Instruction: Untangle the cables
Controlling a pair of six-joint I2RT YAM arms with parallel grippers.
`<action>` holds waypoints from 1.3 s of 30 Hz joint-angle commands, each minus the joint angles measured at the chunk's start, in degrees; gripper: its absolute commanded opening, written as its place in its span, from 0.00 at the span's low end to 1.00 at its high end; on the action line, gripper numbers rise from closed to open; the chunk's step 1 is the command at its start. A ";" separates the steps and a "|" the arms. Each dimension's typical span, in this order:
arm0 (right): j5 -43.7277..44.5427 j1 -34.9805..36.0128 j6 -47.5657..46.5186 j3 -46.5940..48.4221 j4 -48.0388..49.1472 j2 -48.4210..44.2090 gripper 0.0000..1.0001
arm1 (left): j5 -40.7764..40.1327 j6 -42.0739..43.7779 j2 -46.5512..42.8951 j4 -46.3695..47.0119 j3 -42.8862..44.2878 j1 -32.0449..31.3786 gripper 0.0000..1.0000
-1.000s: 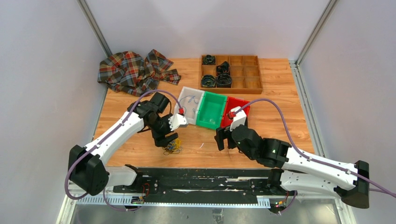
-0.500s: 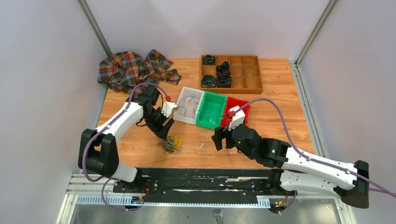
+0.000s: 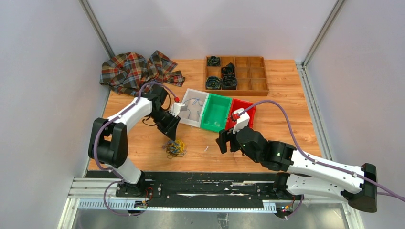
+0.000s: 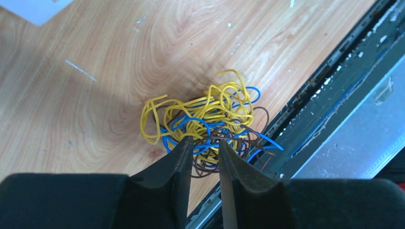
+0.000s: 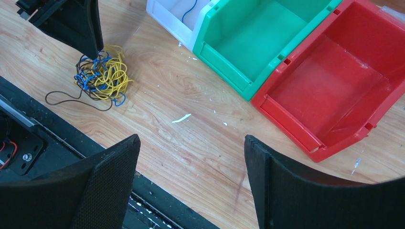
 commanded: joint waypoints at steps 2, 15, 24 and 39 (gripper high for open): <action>0.35 -0.67 0.07 -0.26 1.27 -0.82 0.78 | 5.11 0.78 -3.11 -3.27 2.55 0.04 0.20; 0.20 -0.67 0.19 -1.05 1.52 -2.18 0.76 | -0.39 1.64 -6.87 -5.85 1.37 0.05 0.60; 0.15 -0.67 0.57 -1.54 1.22 -3.67 0.75 | -0.90 0.96 1.96 -5.12 0.61 0.04 0.64; 0.23 -0.67 0.24 -1.39 1.45 -3.36 0.73 | 5.15 2.10 -2.53 -4.79 0.33 0.10 0.12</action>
